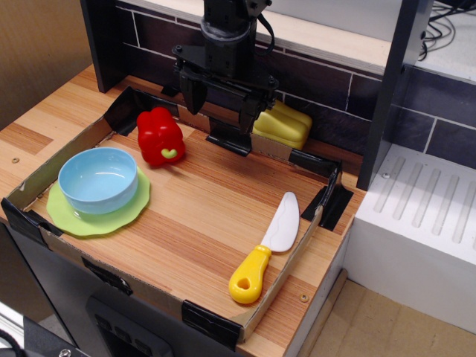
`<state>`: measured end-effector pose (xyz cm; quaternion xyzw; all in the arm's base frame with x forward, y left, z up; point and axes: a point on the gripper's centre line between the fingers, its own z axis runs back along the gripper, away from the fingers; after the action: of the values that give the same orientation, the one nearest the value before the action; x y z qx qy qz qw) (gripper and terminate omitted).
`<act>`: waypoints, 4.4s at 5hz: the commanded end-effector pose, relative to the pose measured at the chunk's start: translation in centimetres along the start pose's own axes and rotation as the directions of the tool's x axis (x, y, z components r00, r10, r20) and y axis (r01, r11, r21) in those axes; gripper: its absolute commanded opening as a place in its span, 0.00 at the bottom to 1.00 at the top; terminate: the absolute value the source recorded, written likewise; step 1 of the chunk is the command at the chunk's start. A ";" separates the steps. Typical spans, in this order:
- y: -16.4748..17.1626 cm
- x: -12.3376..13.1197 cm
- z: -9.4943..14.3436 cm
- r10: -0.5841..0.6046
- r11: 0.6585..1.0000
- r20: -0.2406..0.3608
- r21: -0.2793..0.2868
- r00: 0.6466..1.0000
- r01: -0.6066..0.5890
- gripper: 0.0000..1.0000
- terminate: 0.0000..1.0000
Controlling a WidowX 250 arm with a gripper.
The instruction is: Take bowl off plate
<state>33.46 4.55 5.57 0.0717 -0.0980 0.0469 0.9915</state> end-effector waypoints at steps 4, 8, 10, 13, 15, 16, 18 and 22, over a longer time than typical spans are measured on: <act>2.4 -2.6 5.2 0.005 0.999 0.010 -0.054 1.000 -0.004 1.00 0.00; 5.4 -8.5 0.5 0.128 0.989 -0.181 -0.055 0.975 -0.140 1.00 0.00; 4.2 -9.2 -1.9 0.108 0.991 -0.206 -0.054 0.973 -0.122 1.00 0.00; 5.0 -9.0 -0.7 0.143 0.989 -0.123 -0.014 0.982 -0.145 0.00 0.00; 2.8 -8.7 2.0 0.155 0.985 -0.145 -0.048 0.977 -0.164 0.00 0.00; -0.1 -8.9 1.4 0.132 0.989 -0.151 -0.046 0.980 -0.140 0.00 0.00; -4.9 -8.3 1.0 0.148 0.983 -0.172 -0.084 0.974 -0.164 0.00 0.00; -6.5 -5.9 0.5 0.223 0.967 -0.155 -0.087 0.962 -0.238 1.00 0.00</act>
<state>27.38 -2.30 2.39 0.0108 -0.0078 0.1605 0.9869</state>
